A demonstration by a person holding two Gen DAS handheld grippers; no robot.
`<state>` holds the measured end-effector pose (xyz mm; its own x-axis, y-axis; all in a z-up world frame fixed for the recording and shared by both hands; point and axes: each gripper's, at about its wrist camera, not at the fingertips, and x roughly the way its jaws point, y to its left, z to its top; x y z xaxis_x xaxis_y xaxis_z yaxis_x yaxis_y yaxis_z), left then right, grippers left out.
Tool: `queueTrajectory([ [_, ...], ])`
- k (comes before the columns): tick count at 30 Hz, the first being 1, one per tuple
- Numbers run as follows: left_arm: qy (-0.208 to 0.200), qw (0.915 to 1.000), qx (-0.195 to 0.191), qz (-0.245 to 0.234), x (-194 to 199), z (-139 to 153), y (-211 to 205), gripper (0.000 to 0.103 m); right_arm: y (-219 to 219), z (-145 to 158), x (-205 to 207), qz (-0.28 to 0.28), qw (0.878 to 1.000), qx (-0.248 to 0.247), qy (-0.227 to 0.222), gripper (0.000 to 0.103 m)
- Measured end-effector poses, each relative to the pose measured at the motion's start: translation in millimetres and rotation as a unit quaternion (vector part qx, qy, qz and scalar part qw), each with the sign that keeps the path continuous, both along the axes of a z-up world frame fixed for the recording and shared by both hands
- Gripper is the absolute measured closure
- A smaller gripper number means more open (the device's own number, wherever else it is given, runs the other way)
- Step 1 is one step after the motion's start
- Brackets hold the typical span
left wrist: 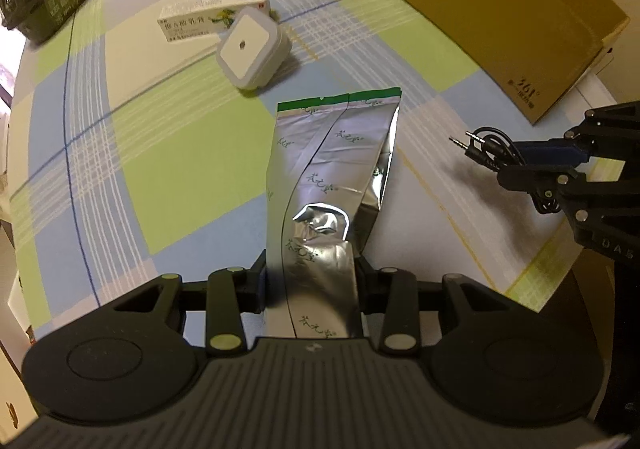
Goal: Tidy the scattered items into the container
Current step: 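Lift the foil bag with the left tool while the right lifts the cable, then carry the foil bag and cable in both tools over the cardboard box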
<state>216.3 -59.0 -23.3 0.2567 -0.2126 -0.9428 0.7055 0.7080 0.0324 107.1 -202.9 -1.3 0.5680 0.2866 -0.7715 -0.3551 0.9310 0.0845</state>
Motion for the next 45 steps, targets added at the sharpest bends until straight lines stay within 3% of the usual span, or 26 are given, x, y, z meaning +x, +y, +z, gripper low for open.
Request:
queueTrajectory([
  [11, -0.019, 0.9997, -0.006, -0.016, -24.6, 21.2, -19.1, 0.069, -13.1, 23.2, -14.6, -0.017, 0.999, 0.015, -0.026, 0.085],
  [24, -0.007, 0.9987, -0.024, -0.045, -47.2, 40.8, -55.2, 0.069, -43.8, 50.0, -36.1, -0.049, 0.997, 0.019, -0.053, 0.085],
  [45, -0.027, 0.9947, -0.066, -0.074, -35.5, 106.9, -130.0, 0.069, -98.1, 109.3, -21.5, -0.095, 0.988, 0.03, -0.115, 0.085],
])
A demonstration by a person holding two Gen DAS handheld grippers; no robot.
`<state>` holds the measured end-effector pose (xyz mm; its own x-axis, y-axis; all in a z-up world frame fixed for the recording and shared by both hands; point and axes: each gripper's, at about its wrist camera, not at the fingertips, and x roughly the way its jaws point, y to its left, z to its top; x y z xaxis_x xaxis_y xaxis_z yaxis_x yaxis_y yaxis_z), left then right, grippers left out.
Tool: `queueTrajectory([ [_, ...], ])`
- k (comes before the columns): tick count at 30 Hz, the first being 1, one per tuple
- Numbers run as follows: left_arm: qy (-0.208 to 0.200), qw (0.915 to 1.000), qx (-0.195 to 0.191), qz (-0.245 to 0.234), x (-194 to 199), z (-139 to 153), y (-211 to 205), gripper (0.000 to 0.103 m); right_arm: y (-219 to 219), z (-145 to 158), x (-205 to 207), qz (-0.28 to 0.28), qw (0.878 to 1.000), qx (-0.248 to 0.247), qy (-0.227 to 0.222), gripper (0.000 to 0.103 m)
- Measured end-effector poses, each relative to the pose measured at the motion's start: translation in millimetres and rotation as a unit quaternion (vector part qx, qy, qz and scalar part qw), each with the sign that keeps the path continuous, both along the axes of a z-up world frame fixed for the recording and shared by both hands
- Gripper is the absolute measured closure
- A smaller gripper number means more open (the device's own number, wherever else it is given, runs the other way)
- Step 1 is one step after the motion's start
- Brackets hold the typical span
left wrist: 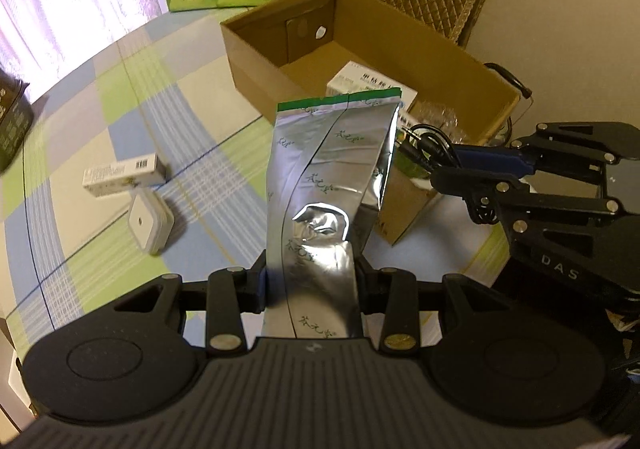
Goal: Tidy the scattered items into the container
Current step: 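Carry the foil bag and cable in both tools over the cardboard box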
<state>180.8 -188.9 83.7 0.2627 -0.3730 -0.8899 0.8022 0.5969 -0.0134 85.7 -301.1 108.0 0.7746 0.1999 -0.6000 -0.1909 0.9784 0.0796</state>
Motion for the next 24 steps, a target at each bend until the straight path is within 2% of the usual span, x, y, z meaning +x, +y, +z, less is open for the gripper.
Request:
queueTrajectory([
  [16, 0.021, 0.9996, -0.012, -0.014, 7.4, 20.6, -75.2, 0.069, -69.9, 13.0, 22.1, -0.057, 0.998, -0.021, -0.019, 0.085],
  [24, 0.053, 0.9979, -0.023, 0.029, 22.0, 16.8, -108.9, 0.069, -93.3, 8.6, 31.9, -0.074, 0.997, -0.021, -0.017, 0.085],
])
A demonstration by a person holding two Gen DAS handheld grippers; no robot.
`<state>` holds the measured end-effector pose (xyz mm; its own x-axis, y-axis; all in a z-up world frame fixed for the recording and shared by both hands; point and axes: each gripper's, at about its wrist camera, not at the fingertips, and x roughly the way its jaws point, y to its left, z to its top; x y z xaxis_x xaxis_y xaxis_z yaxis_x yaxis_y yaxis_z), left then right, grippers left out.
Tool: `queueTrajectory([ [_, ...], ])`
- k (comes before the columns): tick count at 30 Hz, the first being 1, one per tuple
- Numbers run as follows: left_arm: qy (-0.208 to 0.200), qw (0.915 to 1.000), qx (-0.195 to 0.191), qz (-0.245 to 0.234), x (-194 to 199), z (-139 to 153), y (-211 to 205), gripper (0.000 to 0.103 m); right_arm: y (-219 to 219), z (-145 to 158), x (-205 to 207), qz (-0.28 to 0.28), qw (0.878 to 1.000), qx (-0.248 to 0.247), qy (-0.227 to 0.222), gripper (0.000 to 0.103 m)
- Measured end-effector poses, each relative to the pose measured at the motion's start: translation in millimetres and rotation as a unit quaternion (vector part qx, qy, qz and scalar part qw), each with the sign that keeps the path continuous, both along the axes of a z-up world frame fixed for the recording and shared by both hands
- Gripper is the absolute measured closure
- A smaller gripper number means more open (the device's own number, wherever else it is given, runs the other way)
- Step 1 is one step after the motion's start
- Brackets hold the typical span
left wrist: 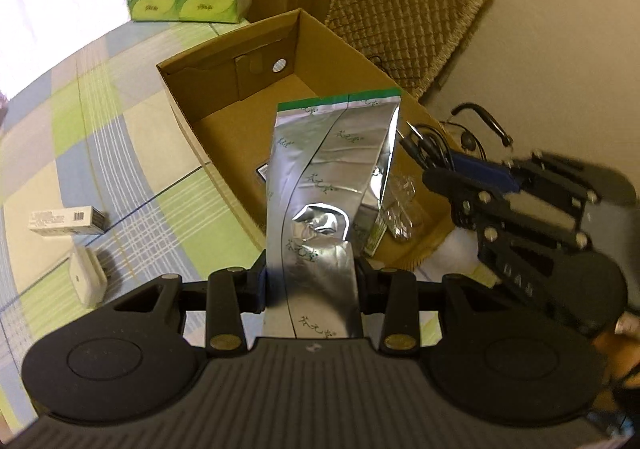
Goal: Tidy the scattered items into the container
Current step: 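Carry the foil bag and cable in both tools over the cardboard box, then lower both items into the cardboard box and open both tools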
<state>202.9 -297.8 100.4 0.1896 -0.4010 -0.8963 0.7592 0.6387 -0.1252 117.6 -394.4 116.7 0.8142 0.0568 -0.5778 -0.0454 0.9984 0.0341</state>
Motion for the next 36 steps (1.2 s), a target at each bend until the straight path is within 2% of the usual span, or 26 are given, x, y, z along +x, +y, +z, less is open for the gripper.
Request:
queueTrajectory([
  [7, 0.026, 0.9977, -0.024, 0.057, 14.7, 2.5, -19.6, 0.069, -10.9, -4.9, 6.2, -0.008, 1.0, 0.004, 0.002, 0.085],
  [16, 0.054, 0.9898, -0.046, 0.123, 26.5, -4.4, -36.1, 0.069, -23.8, -13.8, 13.2, -0.018, 1.0, 0.011, 0.008, 0.085],
  [23, 0.077, 0.9836, -0.049, 0.156, 33.1, -21.6, -42.5, 0.069, -31.5, -18.2, 23.9, -0.023, 0.999, 0.019, 0.013, 0.085],
  [36, 0.089, 0.9767, -0.055, 0.187, 48.7, -40.5, -44.9, 0.069, -42.8, -25.8, 47.4, -0.03, 0.999, 0.029, 0.024, 0.085],
])
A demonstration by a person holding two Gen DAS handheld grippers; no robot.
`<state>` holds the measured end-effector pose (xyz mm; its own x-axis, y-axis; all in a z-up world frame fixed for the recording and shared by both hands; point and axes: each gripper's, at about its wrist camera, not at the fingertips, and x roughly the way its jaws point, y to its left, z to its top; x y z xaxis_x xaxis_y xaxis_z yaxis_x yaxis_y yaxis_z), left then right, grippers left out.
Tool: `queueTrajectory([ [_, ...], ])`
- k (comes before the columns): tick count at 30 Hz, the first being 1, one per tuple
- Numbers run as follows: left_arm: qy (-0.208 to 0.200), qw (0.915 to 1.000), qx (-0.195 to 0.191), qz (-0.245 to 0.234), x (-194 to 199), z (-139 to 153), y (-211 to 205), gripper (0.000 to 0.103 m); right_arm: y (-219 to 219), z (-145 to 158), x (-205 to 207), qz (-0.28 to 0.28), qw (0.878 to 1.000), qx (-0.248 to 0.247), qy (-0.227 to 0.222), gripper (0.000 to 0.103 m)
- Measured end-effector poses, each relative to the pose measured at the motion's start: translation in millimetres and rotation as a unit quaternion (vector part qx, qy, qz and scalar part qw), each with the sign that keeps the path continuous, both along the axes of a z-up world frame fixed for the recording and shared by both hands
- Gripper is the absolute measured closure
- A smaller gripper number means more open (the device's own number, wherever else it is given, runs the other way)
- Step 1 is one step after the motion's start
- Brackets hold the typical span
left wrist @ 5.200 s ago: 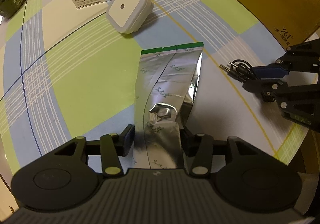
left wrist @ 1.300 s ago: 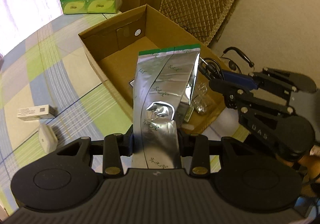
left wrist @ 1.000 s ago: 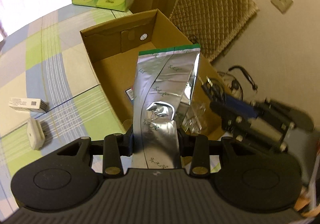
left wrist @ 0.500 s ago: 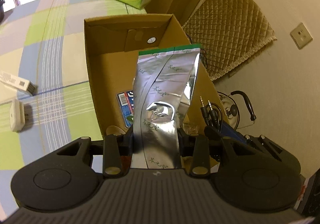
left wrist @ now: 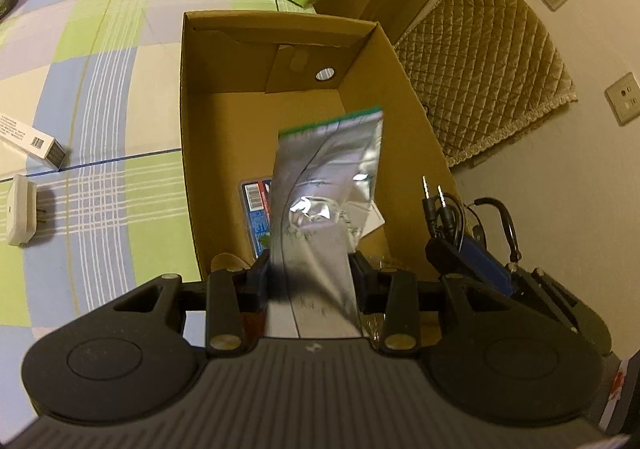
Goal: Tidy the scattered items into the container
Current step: 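Lower both items into the cardboard box and open both tools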
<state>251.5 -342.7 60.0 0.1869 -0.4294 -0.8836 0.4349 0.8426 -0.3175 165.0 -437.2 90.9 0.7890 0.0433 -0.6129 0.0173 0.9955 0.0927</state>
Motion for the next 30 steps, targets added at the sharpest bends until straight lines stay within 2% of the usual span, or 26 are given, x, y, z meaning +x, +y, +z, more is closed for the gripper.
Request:
queueTrajectory([
  [13, 0.0, 0.9999, -0.015, 0.007, 6.7, 2.1, 3.2, 0.071, 1.1, -4.9, 4.6, 0.001, 1.0, 0.001, 0.007, 0.085],
  [30, -0.03, 0.9995, -0.012, 0.001, -2.0, 9.9, 41.6, 0.067, 5.0, -5.3, -0.8, 0.009, 1.0, 0.017, 0.004, 0.085],
])
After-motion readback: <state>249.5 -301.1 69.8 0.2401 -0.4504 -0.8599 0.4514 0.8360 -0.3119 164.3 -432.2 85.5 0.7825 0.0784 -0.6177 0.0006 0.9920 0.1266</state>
